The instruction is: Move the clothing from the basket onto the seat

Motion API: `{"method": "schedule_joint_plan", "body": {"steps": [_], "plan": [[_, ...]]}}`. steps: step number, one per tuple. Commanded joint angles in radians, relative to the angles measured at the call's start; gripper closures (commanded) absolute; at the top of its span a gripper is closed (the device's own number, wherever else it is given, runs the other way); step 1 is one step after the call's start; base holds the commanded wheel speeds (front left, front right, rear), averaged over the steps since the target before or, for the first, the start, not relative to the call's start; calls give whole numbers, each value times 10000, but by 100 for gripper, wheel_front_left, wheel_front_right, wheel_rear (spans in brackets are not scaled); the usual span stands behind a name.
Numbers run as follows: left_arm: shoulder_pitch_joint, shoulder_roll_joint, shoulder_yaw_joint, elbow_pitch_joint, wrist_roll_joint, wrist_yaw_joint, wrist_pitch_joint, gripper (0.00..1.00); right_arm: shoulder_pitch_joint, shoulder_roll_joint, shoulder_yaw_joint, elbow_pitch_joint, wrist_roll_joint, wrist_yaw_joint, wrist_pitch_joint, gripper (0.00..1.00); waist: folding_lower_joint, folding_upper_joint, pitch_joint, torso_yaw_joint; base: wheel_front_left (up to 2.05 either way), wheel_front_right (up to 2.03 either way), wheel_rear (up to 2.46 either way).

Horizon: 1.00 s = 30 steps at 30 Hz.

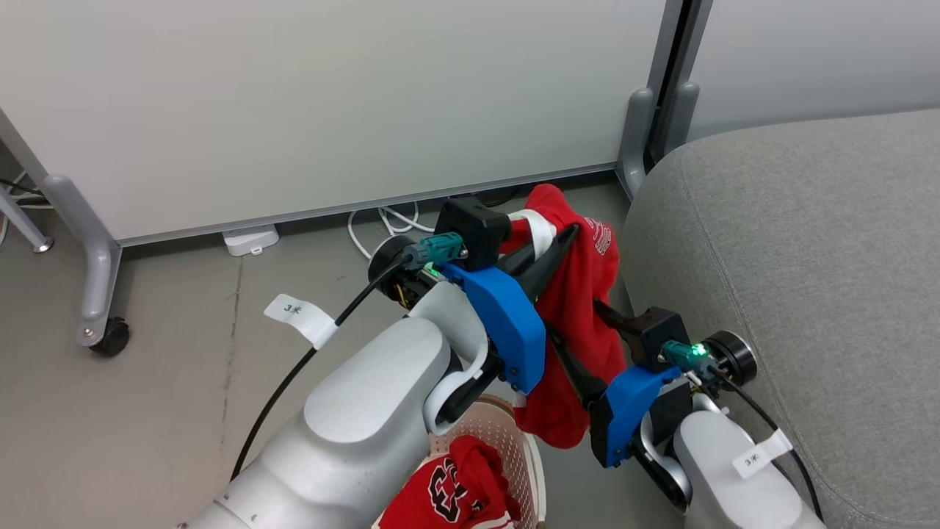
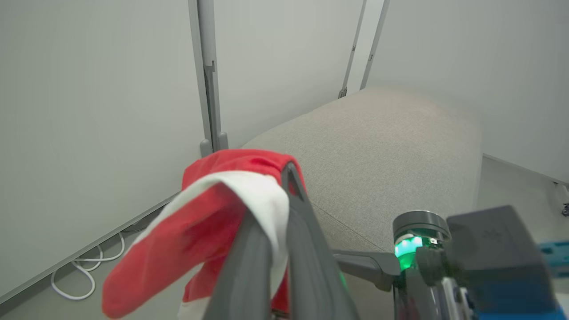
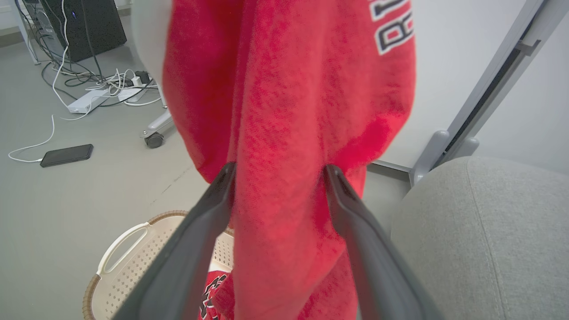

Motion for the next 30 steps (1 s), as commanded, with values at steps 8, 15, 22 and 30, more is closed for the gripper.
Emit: {"method": "schedule_joint_plan", "body": {"steps": [8,15,22,30], "plan": [[-187,-21,-235,3,-236,-22,-111,100,-786,-20,342,1002,512,3,-300,100,-1,0,-94,-33,0,0,0],[5,-25,-317,173,-348,78,-223,100,-906,-20,571,1380,786,3,-606,100,-1,0,-268,-165,0,0,0],[14,-24,-376,260,-428,159,-351,59,-860,-20,679,1584,979,3,-783,100,-1,0,-332,-197,0,0,0],[77,-26,-514,408,-484,205,-365,0,-887,-22,868,1751,1091,3,-863,100,-1,0,-367,-206,0,0,0]]}}
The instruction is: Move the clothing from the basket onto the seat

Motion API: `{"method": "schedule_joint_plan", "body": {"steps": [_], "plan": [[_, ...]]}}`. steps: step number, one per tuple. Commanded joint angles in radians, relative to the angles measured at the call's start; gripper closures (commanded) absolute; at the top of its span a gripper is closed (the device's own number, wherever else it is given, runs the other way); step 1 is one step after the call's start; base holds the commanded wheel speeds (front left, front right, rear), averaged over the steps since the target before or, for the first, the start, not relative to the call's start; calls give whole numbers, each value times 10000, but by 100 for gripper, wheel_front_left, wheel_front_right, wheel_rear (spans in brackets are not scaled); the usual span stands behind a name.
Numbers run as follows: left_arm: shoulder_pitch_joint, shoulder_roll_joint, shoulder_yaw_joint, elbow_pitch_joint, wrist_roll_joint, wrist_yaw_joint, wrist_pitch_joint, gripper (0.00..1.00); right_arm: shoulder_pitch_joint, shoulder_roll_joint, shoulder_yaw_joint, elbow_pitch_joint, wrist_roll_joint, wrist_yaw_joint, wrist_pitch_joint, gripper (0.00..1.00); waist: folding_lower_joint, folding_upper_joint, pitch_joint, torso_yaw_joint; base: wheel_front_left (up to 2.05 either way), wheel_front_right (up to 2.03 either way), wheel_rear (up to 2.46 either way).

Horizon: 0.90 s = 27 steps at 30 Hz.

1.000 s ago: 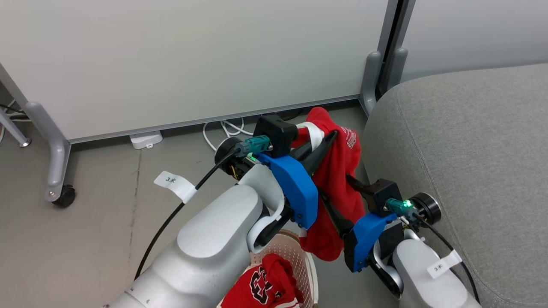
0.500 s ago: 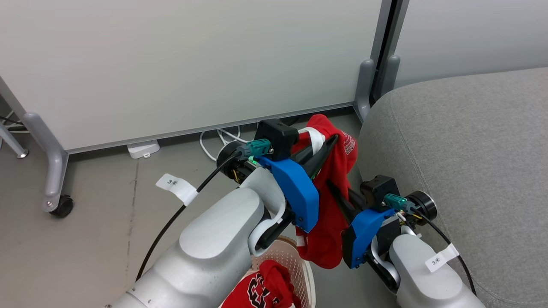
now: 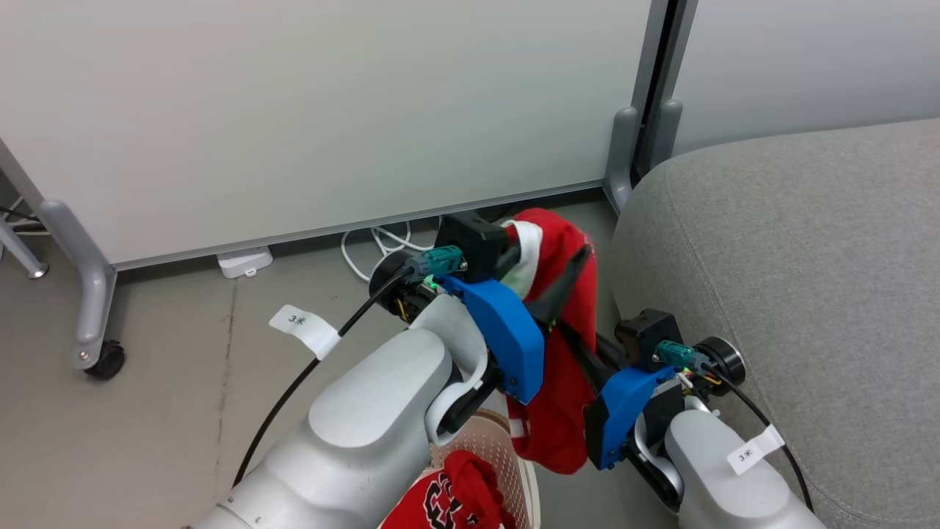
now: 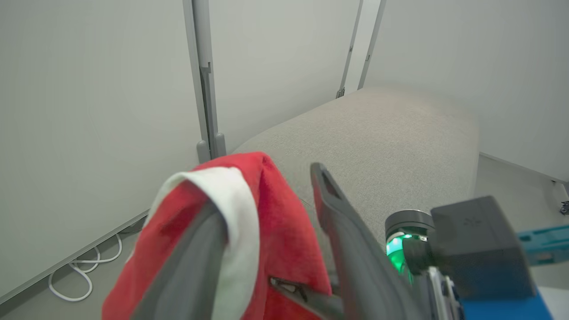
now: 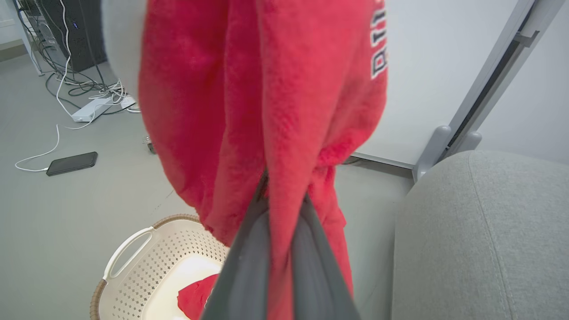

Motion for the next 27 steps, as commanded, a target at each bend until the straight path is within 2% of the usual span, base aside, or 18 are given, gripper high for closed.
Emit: {"method": "schedule_joint_plan", "body": {"steps": [1,7,15,18,22,27], "plan": [[70,-3,-41,46,-34,60,-33,0,-111,-22,33,30,8,5,-69,100,0,0,-11,-10,0,0,0],[145,28,15,103,-36,129,-307,0,-174,-22,-23,71,101,5,-152,100,0,0,-42,-16,0,0,0],[920,430,-49,4,102,111,-1400,0,-255,-20,-629,83,15,5,-406,100,0,0,-4,-6,0,0,0],[1447,769,58,-125,313,242,-1936,0,-264,-20,-997,26,-121,5,-508,100,0,0,35,-24,0,0,0],[2308,1257,539,-642,529,325,-2196,0,-204,-18,-1311,-217,-269,5,-601,100,0,0,84,-66,0,0,0],[3773,1859,2027,-2124,1288,349,-2214,0,83,-19,-1544,-723,-443,5,-655,100,0,0,190,-105,0,0,0]]}}
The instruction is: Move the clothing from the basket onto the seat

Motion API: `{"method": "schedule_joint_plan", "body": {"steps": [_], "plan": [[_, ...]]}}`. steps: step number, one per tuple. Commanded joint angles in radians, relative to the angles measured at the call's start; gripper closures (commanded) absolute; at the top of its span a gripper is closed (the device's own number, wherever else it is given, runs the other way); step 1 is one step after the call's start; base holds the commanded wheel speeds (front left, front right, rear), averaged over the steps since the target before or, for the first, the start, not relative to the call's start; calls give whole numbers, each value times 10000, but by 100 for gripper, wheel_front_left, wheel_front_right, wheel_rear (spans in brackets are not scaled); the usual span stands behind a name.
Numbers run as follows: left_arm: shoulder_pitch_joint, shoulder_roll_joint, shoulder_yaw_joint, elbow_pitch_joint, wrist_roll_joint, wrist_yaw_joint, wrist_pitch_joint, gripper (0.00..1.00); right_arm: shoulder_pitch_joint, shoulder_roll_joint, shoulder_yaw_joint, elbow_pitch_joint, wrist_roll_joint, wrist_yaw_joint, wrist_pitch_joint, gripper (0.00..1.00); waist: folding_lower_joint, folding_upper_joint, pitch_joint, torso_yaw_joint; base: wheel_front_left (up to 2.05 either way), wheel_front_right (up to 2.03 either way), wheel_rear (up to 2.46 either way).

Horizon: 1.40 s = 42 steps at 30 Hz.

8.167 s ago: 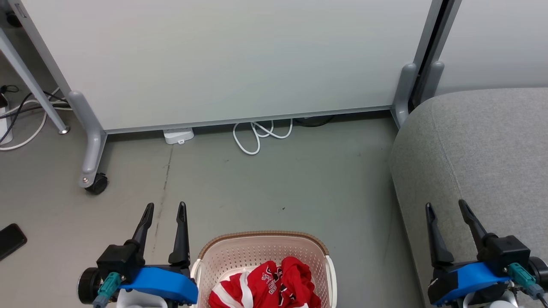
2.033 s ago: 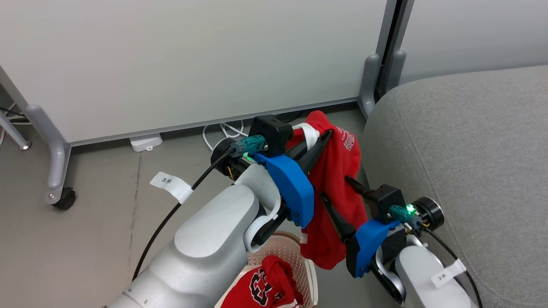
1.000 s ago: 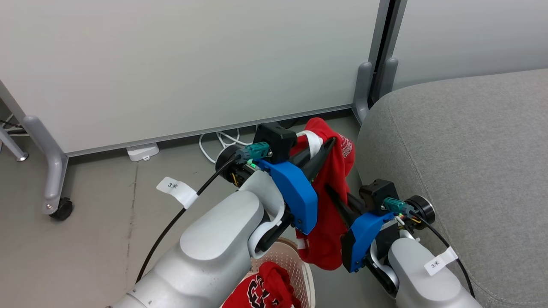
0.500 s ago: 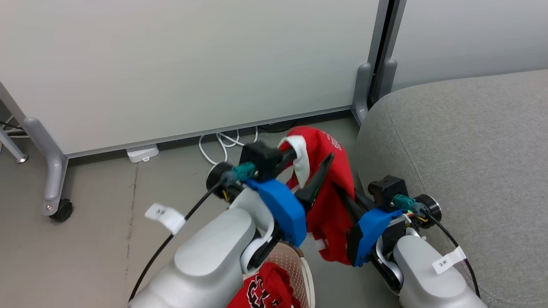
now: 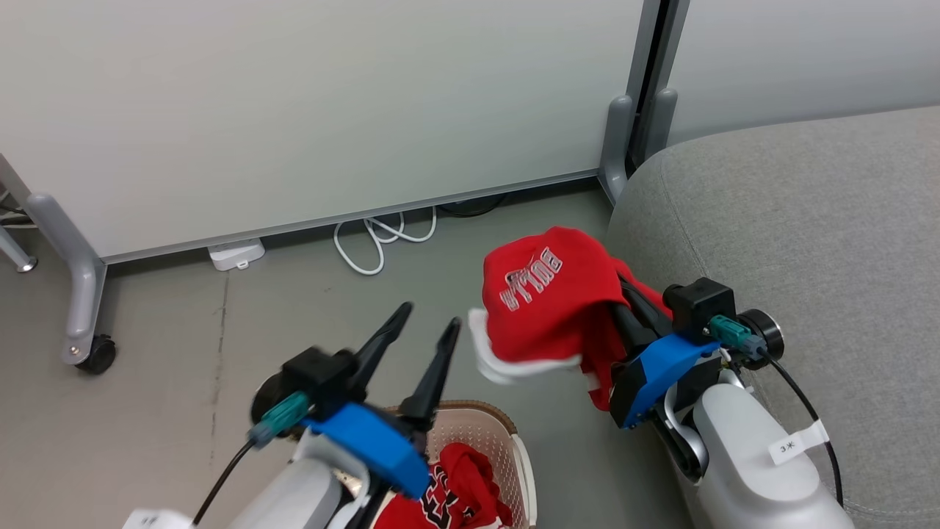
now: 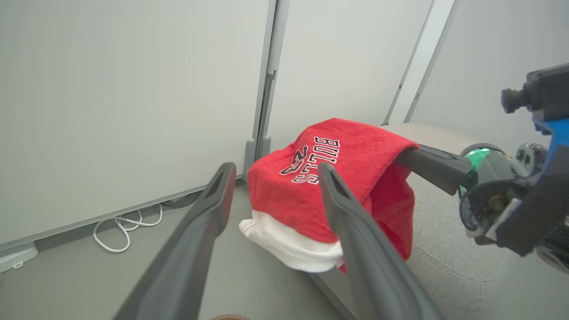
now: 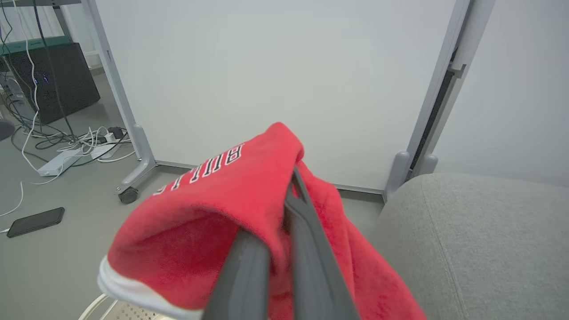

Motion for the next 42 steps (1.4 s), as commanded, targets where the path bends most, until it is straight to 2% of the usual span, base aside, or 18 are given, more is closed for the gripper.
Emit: {"method": "schedule_joint_plan", "body": {"steps": [1,5,11,18,23,28,42], "plan": [[500,179,443,-364,306,-9,-40,0,198,-15,-31,-227,-123,5,-62,100,0,0,43,-4,0,0,0],[1657,329,1715,-1223,1164,-72,-43,0,629,-16,-66,-885,-419,5,-10,100,0,0,113,1,0,0,0],[2961,179,3631,-1885,2040,-160,-45,0,1488,-16,-145,-1958,-599,5,299,100,0,0,180,-83,0,0,0],[3560,-37,4526,-2019,2786,-386,-46,0,2219,-16,-307,-3041,-463,5,697,100,0,0,288,-318,0,0,0],[3533,-197,4604,-2003,3095,-477,-46,0,2478,-16,-306,-3599,-307,5,862,100,0,0,397,-677,0,0,0],[3407,-177,4522,-2022,3249,-524,-47,0,2587,-16,-314,-4007,-206,5,919,100,0,0,565,-1322,0,0,0],[2994,241,3754,-2157,3185,-512,-47,0,2925,-12,-601,-4543,-17,5,750,100,0,0,1110,-3315,0,0,0]]}}
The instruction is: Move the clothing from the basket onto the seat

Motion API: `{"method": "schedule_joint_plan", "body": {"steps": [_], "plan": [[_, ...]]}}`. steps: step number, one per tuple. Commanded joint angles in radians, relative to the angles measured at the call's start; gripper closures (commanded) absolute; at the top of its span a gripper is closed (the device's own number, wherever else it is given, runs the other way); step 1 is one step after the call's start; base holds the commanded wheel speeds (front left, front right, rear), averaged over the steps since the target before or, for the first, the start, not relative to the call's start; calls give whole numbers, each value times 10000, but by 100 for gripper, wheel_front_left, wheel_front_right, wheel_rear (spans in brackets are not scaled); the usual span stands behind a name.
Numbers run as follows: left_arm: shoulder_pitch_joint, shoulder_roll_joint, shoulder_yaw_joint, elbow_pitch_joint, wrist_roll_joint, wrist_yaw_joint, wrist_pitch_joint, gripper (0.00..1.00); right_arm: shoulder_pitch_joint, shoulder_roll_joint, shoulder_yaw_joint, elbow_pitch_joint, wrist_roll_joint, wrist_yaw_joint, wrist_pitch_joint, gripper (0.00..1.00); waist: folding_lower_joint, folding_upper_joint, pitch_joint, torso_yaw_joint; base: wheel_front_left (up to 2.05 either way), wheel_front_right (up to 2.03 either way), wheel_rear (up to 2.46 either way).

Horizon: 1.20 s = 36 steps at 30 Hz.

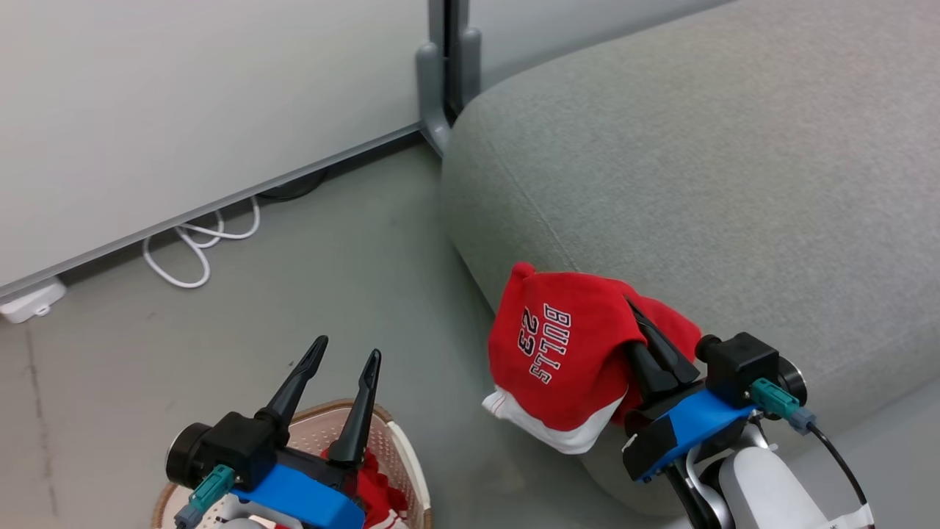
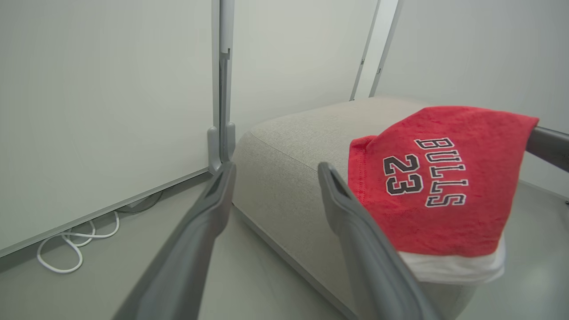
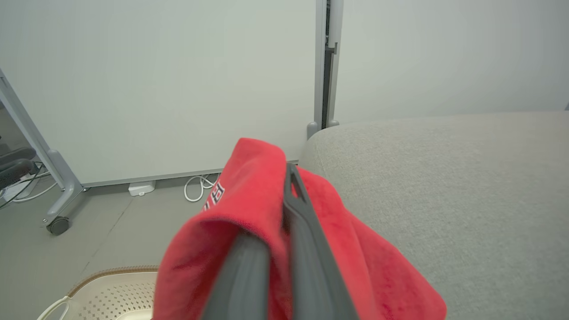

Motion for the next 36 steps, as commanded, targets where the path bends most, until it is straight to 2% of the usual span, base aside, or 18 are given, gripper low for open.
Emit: {"method": "schedule_joint_plan", "body": {"steps": [1,10,20,27,33,36], "plan": [[-172,79,-30,-45,-25,-22,-47,0,103,-6,-42,-74,18,5,-71,100,0,-1,213,-329,0,0,0],[-403,317,-333,-31,-97,-23,-47,0,204,-6,-132,-265,223,5,-199,100,0,-1,564,-971,0,0,0],[-608,506,-534,-55,-128,-23,-48,0,-96,-6,-209,-152,457,5,-269,100,0,-1,796,-966,0,0,0],[-970,800,-413,-266,17,-24,-48,0,-2199,-8,-1033,346,449,5,-96,100,0,-1,1580,-886,0,0,0],[-1730,1182,-407,-637,175,-24,-41,0,-4938,-2,-2800,1632,683,5,-248,100,0,-1,2935,-601,0,0,0],[-2196,1396,-536,-931,306,-24,60,0,-6381,-3,-3844,2443,79,5,-349,100,0,-1,3770,-371,0,0,0]]}}
